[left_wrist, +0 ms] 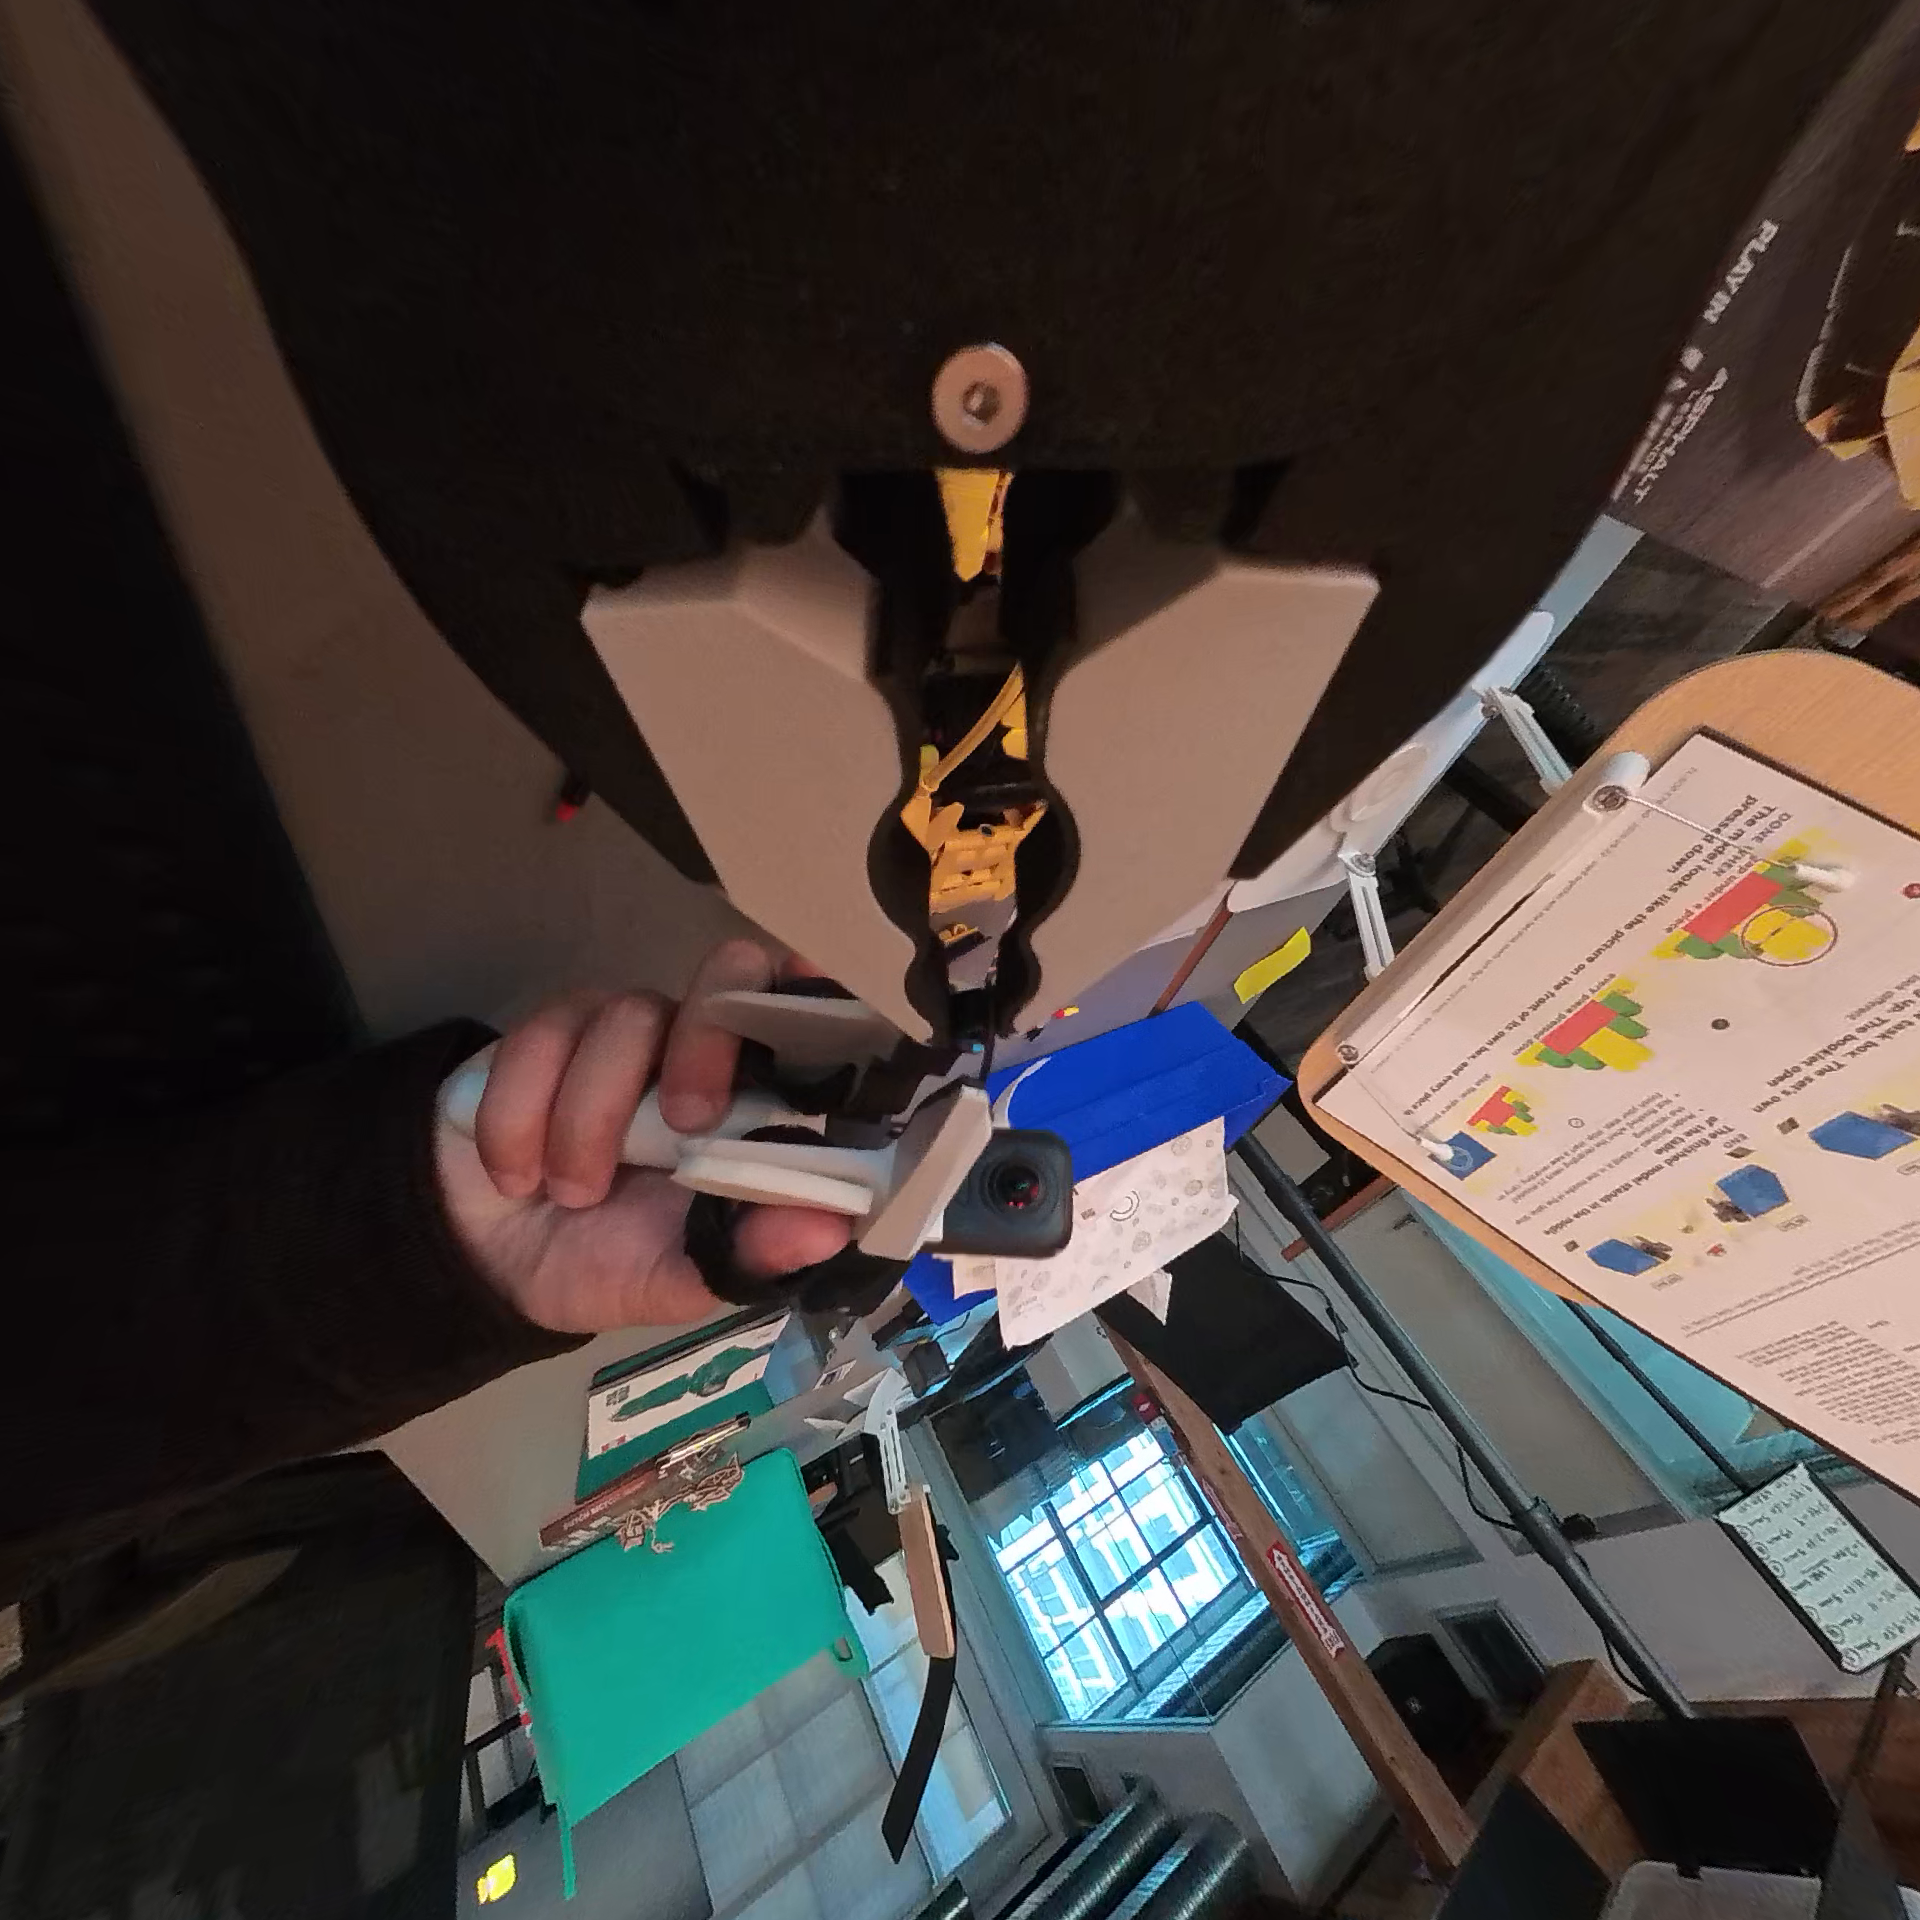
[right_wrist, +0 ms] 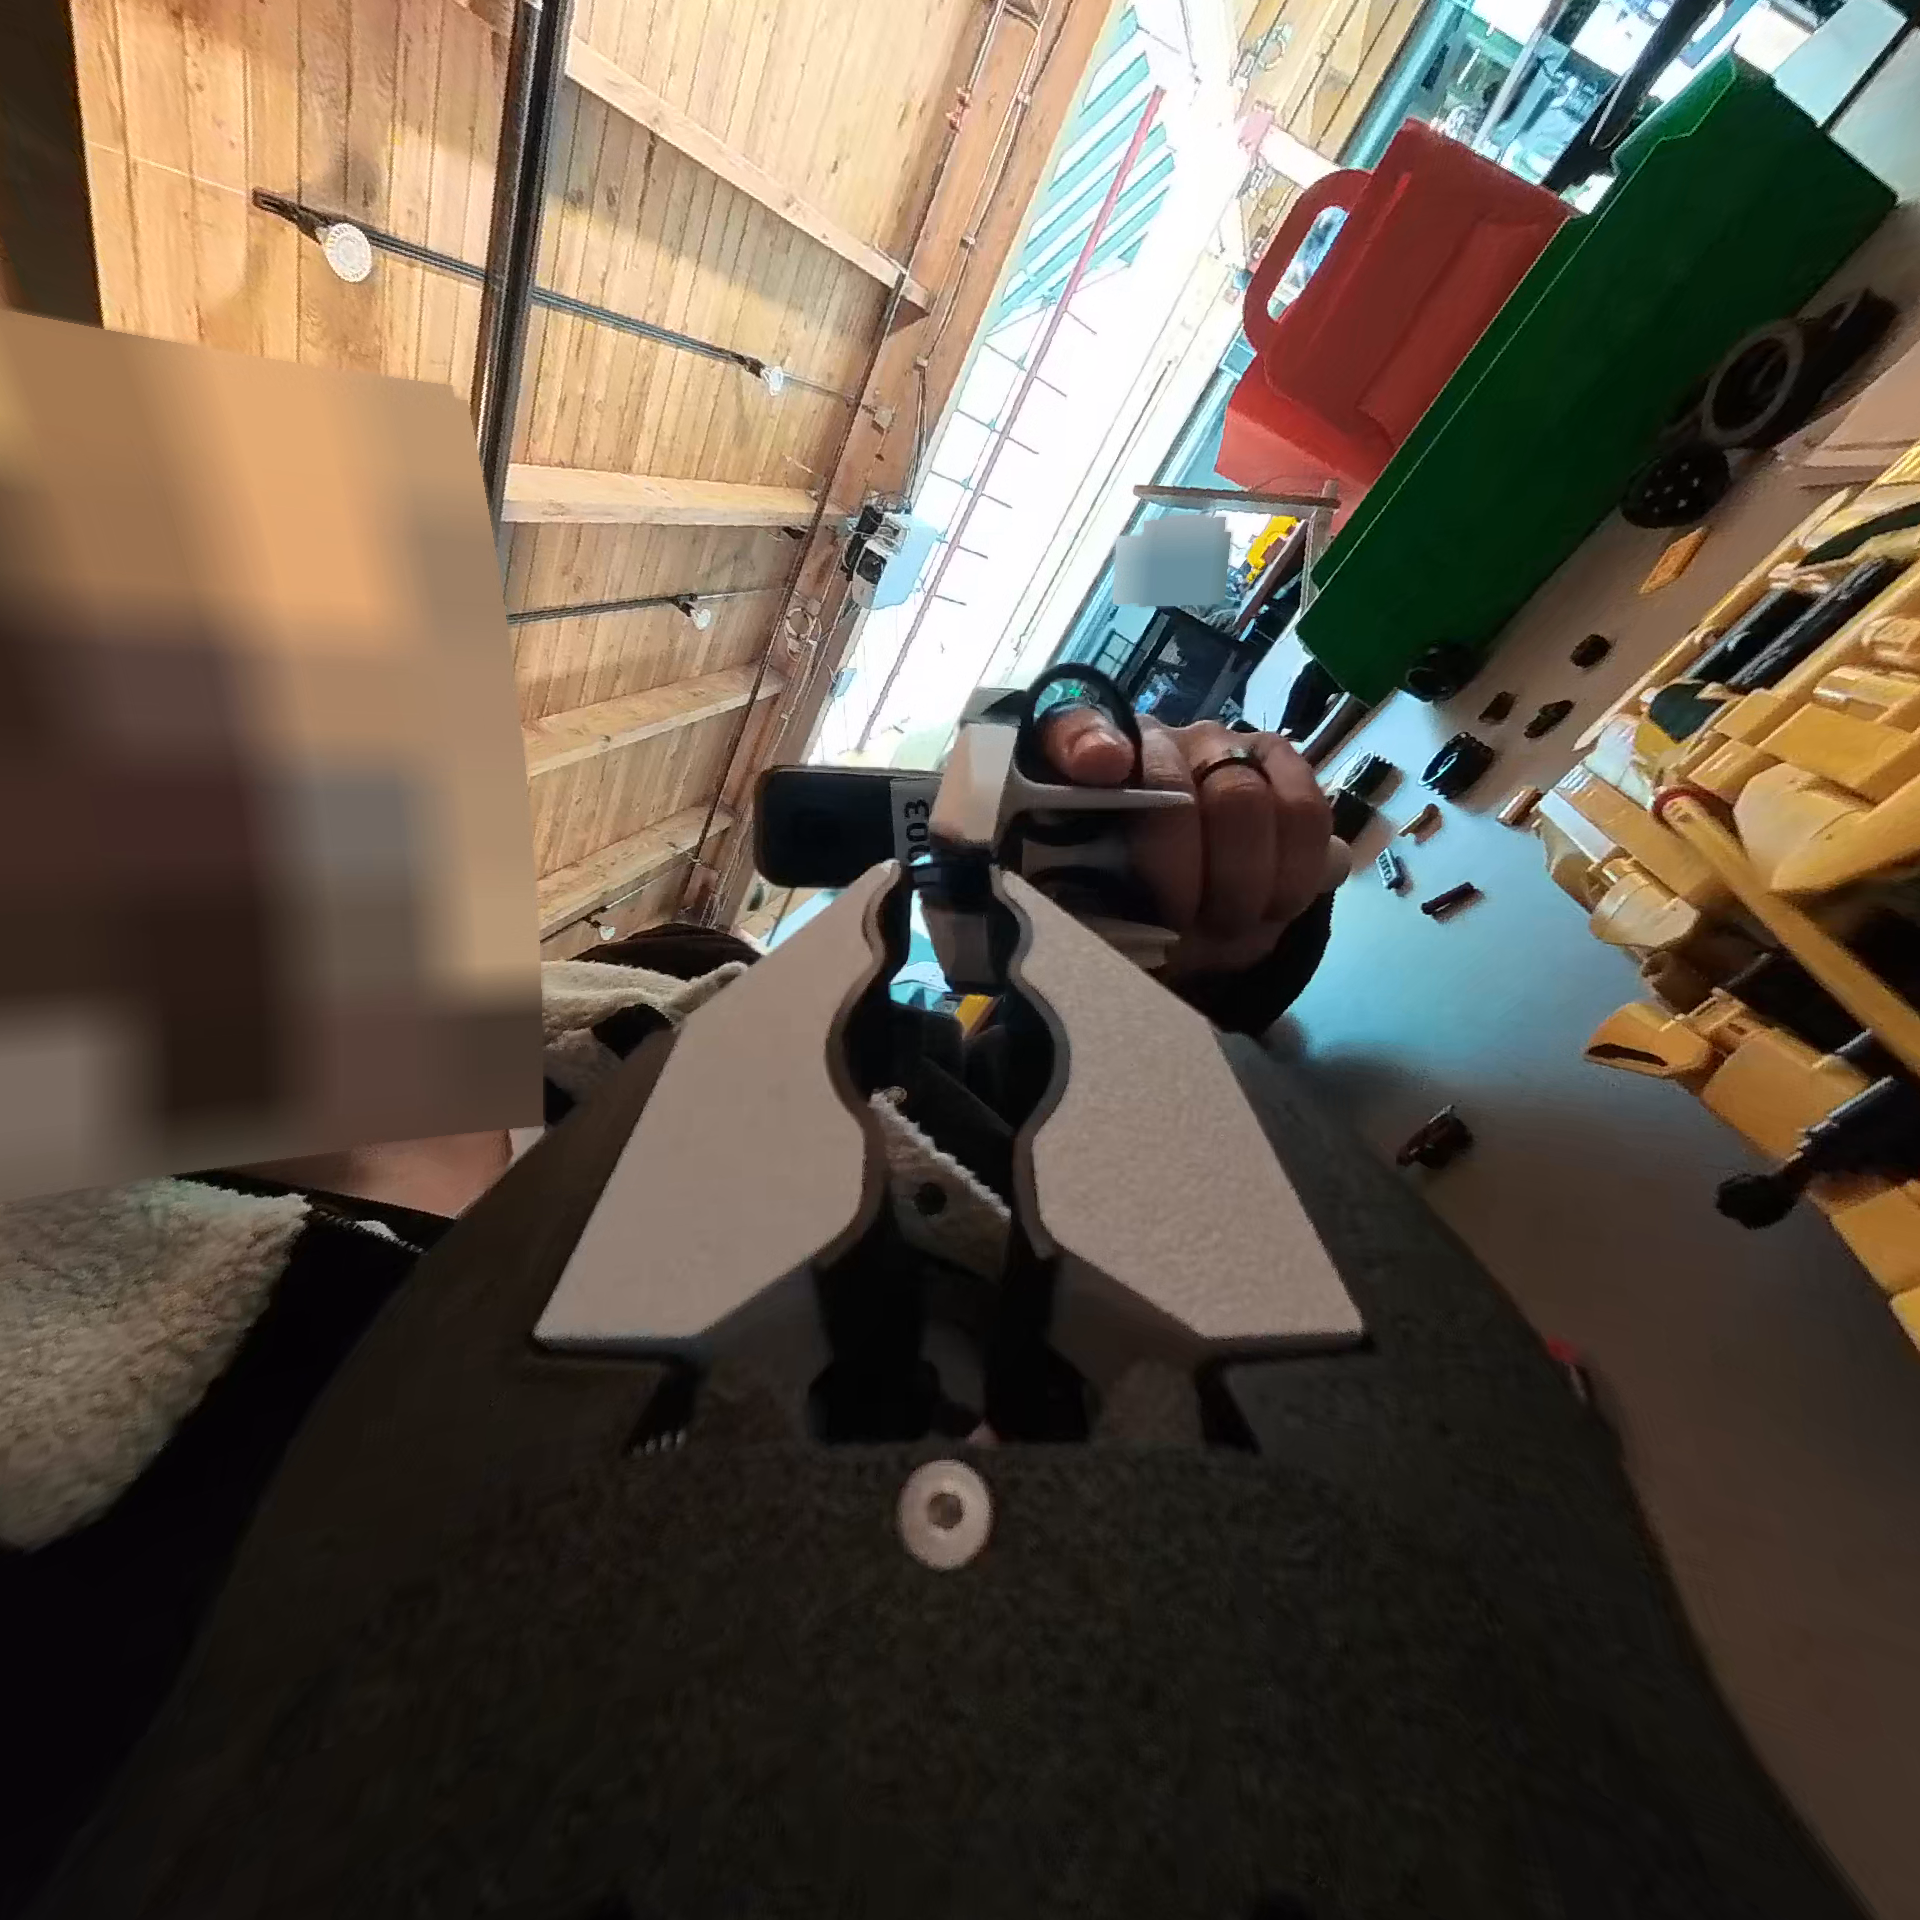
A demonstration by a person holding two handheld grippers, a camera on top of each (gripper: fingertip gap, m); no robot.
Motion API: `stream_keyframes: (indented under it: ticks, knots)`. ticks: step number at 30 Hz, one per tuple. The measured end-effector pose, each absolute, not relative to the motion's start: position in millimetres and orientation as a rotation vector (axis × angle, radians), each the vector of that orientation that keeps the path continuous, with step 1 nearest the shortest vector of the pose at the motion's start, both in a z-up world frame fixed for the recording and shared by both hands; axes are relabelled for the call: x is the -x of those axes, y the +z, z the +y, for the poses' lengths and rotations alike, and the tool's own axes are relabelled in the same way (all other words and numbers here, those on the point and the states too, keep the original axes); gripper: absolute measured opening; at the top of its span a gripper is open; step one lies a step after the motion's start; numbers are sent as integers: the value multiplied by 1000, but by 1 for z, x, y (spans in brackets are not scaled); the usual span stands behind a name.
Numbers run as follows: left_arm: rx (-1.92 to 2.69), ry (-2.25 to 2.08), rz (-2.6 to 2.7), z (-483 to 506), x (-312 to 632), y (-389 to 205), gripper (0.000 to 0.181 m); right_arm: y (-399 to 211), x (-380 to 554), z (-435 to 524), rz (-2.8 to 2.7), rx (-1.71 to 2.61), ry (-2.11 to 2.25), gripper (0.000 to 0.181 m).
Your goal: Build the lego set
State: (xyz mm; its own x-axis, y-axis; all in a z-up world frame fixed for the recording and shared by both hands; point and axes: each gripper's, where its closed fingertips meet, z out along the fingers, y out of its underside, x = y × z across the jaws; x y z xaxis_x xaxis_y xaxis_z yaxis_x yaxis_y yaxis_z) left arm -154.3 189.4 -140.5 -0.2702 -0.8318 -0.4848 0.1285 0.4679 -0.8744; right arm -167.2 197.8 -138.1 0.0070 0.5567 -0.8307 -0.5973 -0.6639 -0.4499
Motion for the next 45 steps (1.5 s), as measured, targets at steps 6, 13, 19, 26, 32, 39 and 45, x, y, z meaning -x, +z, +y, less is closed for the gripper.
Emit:
stream_keyframes:
  ticks: [6,13,19,26,32,39,45]
  knots:
    - [632,-1054,1585,189,155,-142,7,-140,167,198,49,1454,1805,14]
    - [689,-1084,1578,197,154,-141,7,-144,159,203,7,1461,1604,18]
    - [916,-1232,1336,257,162,-118,7,-147,122,212,-5,1479,1070,33]
    - [1412,-1303,1025,372,183,-143,7,-175,118,227,-158,1605,560,37]
    - [1468,-1443,1014,373,181,-151,7,-199,141,227,-305,1724,509,36]
    - [1318,-1505,1133,344,178,-139,7,-212,141,224,-319,1826,528,30]
    - [1300,-1520,1186,334,176,-141,7,-233,156,197,-527,1948,636,28]
